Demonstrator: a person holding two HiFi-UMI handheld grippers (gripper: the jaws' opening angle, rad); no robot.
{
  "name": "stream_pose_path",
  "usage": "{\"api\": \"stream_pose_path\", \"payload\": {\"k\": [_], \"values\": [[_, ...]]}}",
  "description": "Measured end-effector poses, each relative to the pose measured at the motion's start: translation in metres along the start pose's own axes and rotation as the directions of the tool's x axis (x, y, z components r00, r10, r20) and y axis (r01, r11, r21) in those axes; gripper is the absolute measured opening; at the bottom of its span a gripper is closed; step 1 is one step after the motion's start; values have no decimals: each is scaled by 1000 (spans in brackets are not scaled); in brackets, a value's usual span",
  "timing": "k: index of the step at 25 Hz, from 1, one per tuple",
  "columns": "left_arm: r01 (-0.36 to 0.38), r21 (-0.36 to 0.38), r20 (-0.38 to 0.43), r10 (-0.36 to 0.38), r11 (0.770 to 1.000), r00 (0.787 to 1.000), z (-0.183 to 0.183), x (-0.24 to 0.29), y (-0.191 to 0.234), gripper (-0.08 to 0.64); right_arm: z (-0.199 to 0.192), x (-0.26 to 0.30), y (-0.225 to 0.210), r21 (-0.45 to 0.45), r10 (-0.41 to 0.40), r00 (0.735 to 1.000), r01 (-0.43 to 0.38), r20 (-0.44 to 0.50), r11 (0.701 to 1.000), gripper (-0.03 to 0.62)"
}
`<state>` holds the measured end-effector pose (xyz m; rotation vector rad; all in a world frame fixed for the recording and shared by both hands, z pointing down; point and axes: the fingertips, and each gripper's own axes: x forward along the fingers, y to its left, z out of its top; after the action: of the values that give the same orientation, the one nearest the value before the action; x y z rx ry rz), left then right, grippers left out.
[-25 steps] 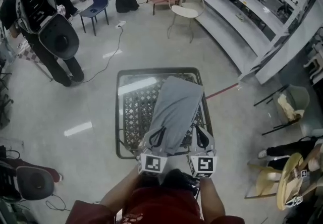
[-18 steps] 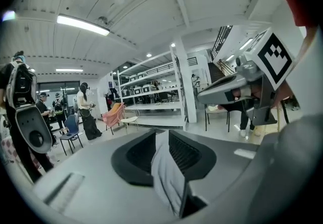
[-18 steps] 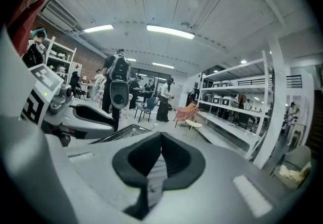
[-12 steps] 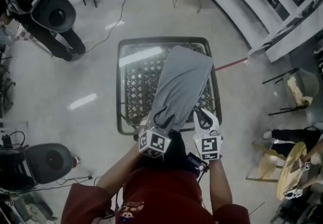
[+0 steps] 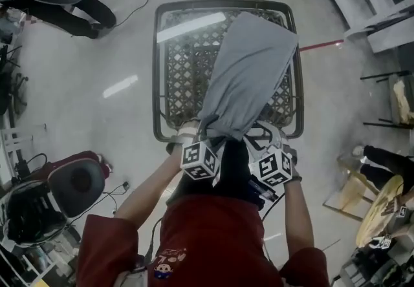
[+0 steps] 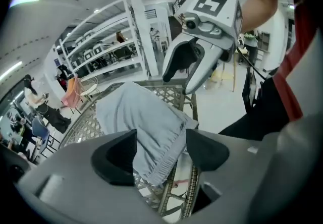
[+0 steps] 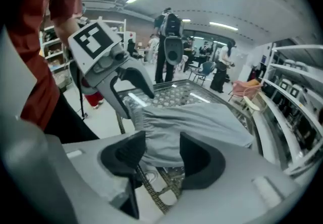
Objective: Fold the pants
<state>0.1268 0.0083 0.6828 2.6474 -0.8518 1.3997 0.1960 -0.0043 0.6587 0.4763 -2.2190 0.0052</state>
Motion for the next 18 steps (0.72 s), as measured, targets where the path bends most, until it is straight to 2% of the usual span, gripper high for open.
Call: {"api": "stream_pose_path", "payload": {"k": [3,6,11,15,18], "values": [[77,38,-80,-74,996,994,-20,13,-11,328,-18,30,36,-77,122,987,-130,-105,988,223],[144,68,-158,-132,987,979,-41,22,-17,345,-31,49,57,-57,205,966,-216,-155,975,236],[238,116,-261,-202,964,944,-76,25,-22,353,-41,62,81,-13,292,938,-299,-185,954,236],[319,188,-342,-242,929,908,-99,33,-20,353,-48,72,83,26,337,922,-338,-192,941,236],[355,254,-378,-246,900,893,-109,38,-17,351,-53,79,82,37,360,912,-360,-198,932,236]]}}
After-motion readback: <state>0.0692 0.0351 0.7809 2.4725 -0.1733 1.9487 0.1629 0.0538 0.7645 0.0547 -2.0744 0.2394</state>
